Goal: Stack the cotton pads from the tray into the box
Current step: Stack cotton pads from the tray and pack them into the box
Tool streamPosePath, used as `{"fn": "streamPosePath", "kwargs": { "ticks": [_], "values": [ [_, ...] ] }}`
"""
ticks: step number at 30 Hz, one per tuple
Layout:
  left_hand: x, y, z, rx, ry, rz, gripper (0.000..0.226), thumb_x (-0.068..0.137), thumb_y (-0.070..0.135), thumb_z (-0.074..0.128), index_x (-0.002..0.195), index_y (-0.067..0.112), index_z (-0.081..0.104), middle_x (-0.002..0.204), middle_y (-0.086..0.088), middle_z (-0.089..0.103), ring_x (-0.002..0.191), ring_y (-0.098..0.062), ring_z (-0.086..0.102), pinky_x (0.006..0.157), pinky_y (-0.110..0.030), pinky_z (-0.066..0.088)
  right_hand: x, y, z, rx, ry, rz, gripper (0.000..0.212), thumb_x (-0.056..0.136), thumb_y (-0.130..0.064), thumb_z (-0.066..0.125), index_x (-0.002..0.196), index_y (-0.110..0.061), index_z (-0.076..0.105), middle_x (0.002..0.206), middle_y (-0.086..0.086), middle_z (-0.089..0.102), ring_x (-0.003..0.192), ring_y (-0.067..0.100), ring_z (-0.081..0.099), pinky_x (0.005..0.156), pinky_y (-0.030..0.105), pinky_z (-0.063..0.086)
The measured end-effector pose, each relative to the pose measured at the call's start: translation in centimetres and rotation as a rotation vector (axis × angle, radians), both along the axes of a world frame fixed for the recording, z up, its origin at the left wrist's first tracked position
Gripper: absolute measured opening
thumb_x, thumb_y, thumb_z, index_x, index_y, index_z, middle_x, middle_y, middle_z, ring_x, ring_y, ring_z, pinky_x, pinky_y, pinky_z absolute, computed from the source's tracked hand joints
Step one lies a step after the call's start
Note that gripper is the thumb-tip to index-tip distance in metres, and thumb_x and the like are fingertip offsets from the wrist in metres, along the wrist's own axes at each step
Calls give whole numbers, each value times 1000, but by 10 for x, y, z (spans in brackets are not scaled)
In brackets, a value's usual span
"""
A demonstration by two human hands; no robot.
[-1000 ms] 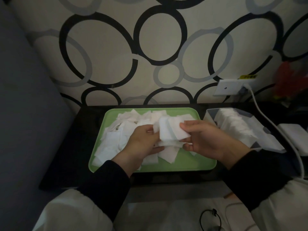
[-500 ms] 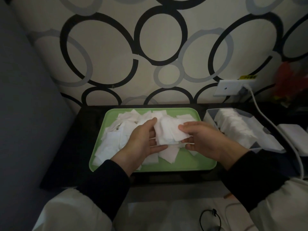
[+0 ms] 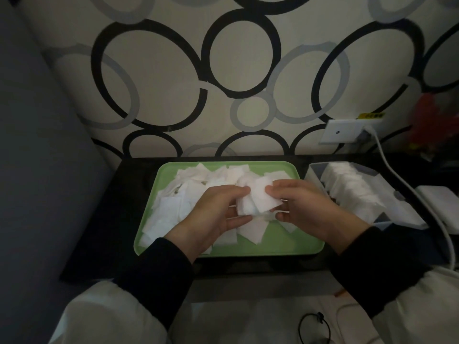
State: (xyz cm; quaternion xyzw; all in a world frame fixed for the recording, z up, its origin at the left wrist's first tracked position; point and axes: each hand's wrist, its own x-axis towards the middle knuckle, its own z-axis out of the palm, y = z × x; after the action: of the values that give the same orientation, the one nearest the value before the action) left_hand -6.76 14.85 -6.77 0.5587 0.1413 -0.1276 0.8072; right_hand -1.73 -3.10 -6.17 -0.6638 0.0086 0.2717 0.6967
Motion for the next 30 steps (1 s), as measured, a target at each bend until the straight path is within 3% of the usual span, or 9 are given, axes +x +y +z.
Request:
{"fn": "streamPosePath", "kwargs": {
  "ticks": [6, 9, 13, 16, 19, 24, 30],
  "values": [
    [2, 0, -4, 97, -41, 26, 31, 93, 3, 64, 125, 4, 63, 116, -13, 72, 106, -28, 70, 79, -30, 61, 1, -2, 2, -36, -107, -92, 7, 90, -20, 69, 95, -15, 72, 88, 3, 70, 77, 20, 60, 62, 29, 44],
    [3, 1, -5, 88, -24, 72, 26, 93, 2, 64, 119, 5, 65, 115, -14, 71, 105, -28, 70, 79, -31, 62, 3, -4, 7, 68, -139, -257, 11, 90, -18, 69, 100, -13, 71, 86, 4, 69, 72, 17, 58, 62, 28, 44],
    [2, 0, -7, 93, -23, 68, 24, 92, 2, 65, 116, 6, 67, 112, -13, 73, 102, -28, 72, 79, -32, 61, -4, 2, 13, 190, -94, -195, 9, 88, -13, 70, 96, -12, 67, 81, 7, 64, 62, 13, 56, 57, 24, 46],
    [2, -2, -6, 76, -36, 56, 27, 91, 2, 66, 118, 7, 67, 111, -11, 73, 102, -27, 72, 80, -32, 61, -10, 8, 13, 82, -109, -156, 11, 86, -13, 73, 94, -11, 66, 77, 5, 67, 62, 14, 61, 57, 26, 48],
    [2, -4, -4, 73, -59, 30, 31, 89, 5, 69, 120, 9, 67, 113, -11, 74, 104, -27, 72, 82, -32, 61, -14, 9, 11, -68, -182, -132, 19, 85, -16, 75, 100, -8, 68, 86, 8, 72, 68, 16, 65, 59, 28, 50],
    [1, -4, -3, 65, -68, 26, 30, 89, 3, 68, 119, 8, 68, 116, -15, 72, 107, -30, 70, 80, -30, 61, -14, 11, 6, -144, -254, -149, 13, 86, -15, 75, 95, -9, 67, 93, 15, 71, 72, 20, 65, 58, 29, 51],
    [2, -12, 2, 41, -75, -4, 24, 95, 9, 60, 117, 11, 69, 111, -11, 75, 100, -26, 73, 76, -31, 60, -12, 8, 3, -256, -360, -172, 13, 86, -16, 74, 93, -8, 67, 87, 19, 70, 59, 11, 62, 50, 20, 47]
  ]
}}
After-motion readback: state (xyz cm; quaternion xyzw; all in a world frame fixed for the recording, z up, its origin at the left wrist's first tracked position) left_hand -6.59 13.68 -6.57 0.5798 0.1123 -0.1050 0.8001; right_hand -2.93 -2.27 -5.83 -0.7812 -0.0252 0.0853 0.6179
